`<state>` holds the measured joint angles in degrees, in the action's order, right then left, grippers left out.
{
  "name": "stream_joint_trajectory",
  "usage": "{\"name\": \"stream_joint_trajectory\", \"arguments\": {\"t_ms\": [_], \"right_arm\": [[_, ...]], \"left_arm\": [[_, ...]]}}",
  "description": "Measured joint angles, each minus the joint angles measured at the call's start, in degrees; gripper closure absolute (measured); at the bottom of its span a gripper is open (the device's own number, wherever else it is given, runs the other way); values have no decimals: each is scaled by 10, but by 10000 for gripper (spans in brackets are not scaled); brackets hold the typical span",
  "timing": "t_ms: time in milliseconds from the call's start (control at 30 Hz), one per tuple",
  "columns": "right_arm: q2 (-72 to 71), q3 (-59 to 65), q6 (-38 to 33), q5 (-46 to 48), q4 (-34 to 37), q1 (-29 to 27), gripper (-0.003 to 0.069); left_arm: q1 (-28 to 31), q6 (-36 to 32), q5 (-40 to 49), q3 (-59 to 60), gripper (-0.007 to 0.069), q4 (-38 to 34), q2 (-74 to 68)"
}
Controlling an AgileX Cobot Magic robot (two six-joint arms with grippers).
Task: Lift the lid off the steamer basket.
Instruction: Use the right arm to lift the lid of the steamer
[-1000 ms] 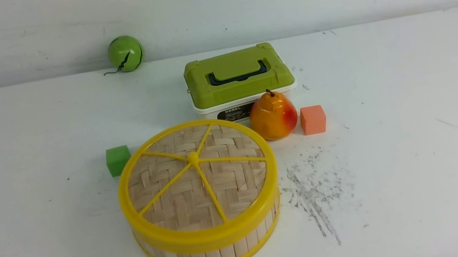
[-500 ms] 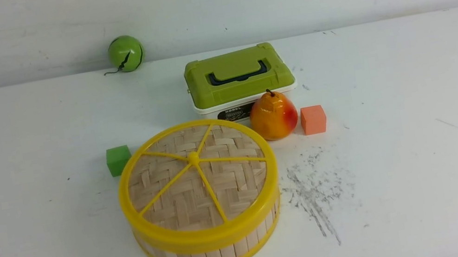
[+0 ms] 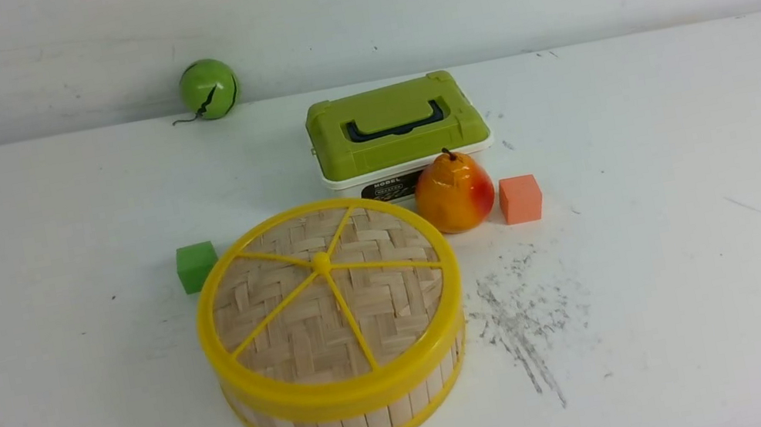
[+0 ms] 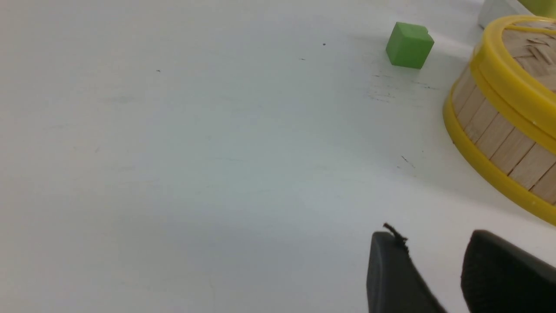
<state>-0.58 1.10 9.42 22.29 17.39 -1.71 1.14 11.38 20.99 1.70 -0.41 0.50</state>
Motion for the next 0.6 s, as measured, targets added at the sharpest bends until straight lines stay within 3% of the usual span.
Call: {"name": "stream_joint_trajectory", "arguments": {"t_ms": [200,300,600], "right_arm": [[0,4,89,10,291,0,566],[0,4,74,7,325,0,564],[0,3,-22,-6,322,0,554]], "left_arm": [[0,0,0,0,386,0,0],[0,0,0,0,386,0,0],[0,0,0,0,386,0,0]]}}
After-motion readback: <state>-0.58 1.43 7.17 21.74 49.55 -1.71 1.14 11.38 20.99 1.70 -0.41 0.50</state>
